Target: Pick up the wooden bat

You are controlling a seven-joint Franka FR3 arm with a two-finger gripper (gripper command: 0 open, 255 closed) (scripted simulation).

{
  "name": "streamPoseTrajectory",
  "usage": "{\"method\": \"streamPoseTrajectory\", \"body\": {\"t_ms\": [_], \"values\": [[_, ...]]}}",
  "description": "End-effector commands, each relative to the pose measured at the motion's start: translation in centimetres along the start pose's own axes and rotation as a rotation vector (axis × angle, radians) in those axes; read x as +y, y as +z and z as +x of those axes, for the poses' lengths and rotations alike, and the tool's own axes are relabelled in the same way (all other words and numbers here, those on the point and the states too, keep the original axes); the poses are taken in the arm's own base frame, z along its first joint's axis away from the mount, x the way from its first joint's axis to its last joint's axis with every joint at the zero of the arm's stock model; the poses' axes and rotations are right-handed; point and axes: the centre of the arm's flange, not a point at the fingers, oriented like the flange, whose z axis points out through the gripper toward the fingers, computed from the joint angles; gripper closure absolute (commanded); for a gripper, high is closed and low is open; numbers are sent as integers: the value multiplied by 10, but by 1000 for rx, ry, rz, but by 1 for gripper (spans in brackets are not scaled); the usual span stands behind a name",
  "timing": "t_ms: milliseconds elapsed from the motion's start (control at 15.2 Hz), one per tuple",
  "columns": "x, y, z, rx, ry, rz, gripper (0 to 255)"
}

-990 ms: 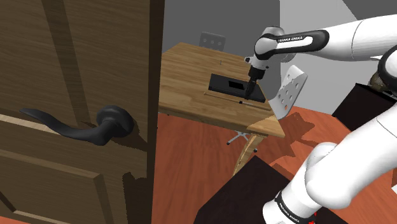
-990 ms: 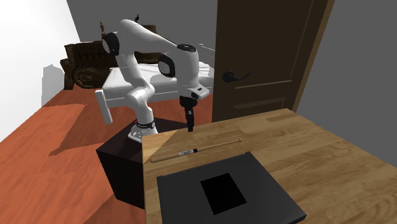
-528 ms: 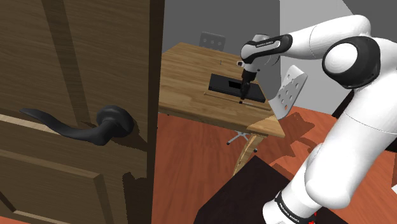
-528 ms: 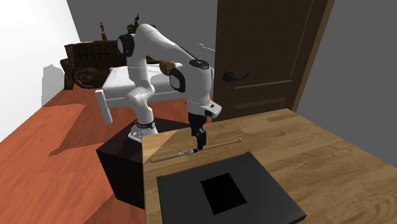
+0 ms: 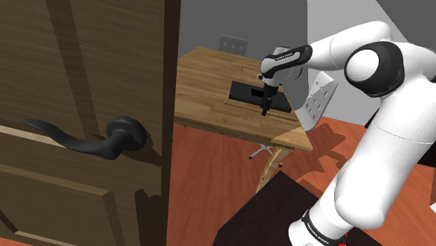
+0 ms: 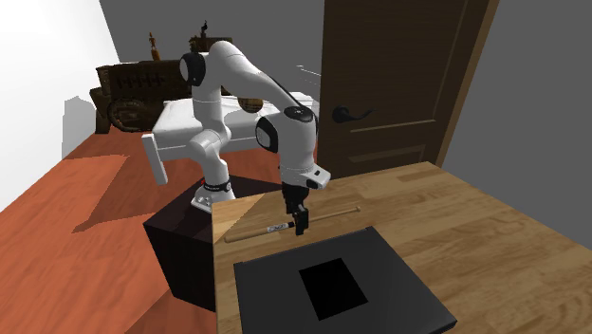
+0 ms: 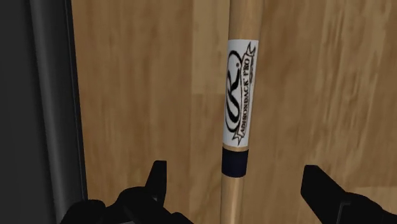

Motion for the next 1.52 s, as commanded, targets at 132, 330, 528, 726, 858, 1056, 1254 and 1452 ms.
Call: {"method": "streamPoseTrajectory", "body": {"t_ms": [132,330,528,726,858,1056,1254,1452], "values": [[0,3,1,0,0,0,255],[0,3,1,0,0,0,255],[0,3,1,0,0,0,255],[0,-2,1,0,0,0,255],[0,-13,0,0,0,0,255],[-1,-29,0,0,0,0,255],[-1,-45,0,0,0,0,255],[-2,-60,-1,0,0,0,255]]}}
